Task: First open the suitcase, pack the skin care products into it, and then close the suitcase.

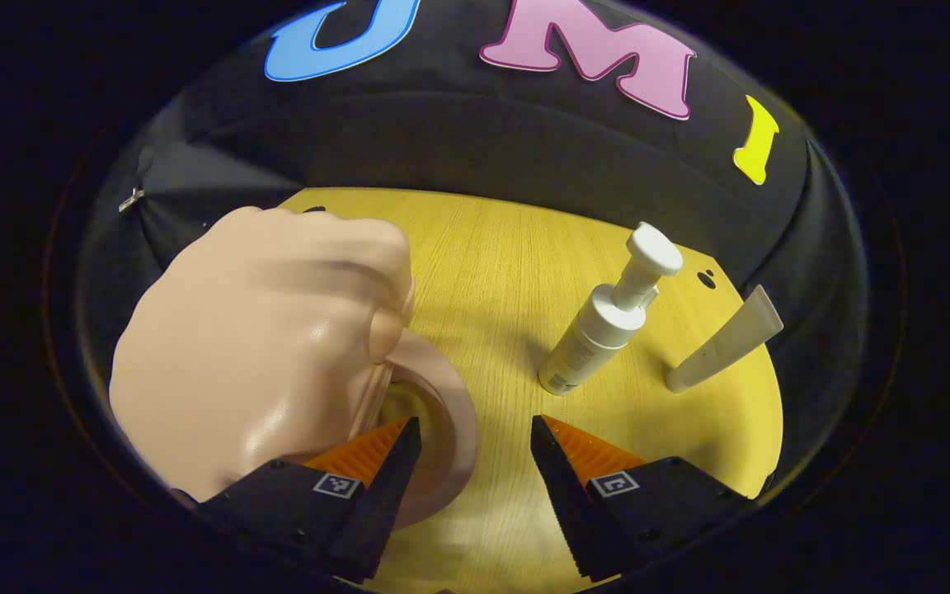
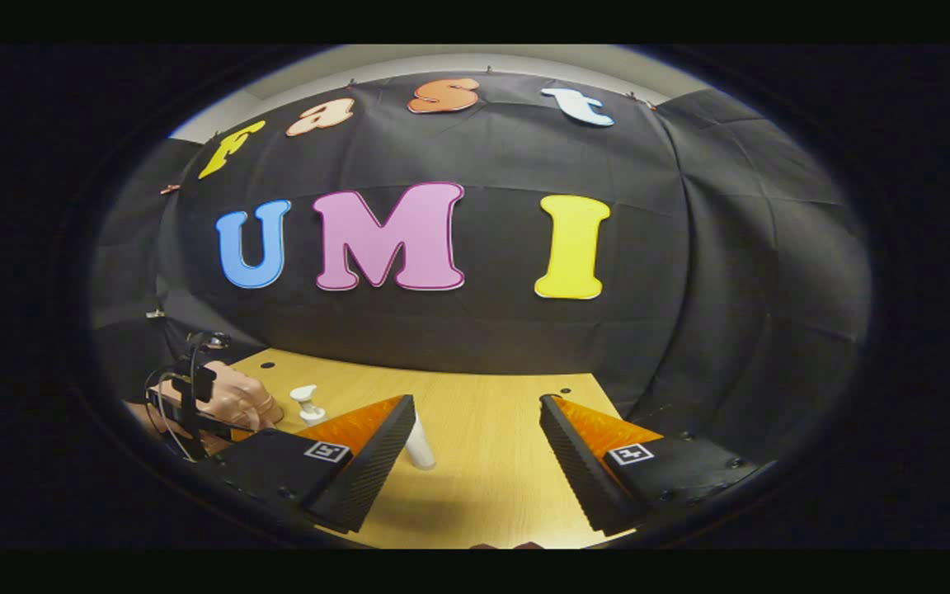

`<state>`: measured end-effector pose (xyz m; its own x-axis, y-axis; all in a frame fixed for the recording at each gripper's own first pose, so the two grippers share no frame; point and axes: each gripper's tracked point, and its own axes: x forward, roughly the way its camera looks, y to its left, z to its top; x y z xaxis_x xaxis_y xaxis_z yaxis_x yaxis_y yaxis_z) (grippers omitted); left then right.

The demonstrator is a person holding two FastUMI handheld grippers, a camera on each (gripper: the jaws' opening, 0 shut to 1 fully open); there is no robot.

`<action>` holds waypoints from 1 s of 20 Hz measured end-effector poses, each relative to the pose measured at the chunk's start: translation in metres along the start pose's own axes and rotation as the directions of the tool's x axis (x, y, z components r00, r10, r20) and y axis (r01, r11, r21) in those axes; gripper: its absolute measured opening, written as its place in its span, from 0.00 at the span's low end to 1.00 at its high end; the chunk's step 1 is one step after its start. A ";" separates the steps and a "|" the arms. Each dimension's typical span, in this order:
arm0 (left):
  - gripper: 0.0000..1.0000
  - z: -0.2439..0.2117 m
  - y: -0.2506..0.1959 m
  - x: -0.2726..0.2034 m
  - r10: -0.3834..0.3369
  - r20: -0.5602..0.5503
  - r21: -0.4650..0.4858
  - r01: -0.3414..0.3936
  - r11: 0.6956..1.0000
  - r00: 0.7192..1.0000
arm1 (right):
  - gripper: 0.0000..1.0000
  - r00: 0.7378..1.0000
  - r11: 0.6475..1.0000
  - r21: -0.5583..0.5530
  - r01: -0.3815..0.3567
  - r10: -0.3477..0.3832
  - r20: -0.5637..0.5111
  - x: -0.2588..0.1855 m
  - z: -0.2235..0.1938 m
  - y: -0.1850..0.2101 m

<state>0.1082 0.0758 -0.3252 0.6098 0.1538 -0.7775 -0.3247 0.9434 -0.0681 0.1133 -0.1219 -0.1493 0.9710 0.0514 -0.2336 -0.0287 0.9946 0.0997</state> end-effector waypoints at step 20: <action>0.06 0.073 0.022 -0.091 -0.154 -0.002 0.184 0.152 0.971 0.988 | 0.97 0.996 0.996 0.000 0.087 -0.087 0.019 -0.011 0.007 0.034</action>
<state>0.0985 0.1044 -0.2101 0.6512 0.0058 -0.7589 -0.0895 0.9936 -0.0692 0.1038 -0.0895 -0.1366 0.9742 -0.0367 -0.2228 0.0555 0.9953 0.0789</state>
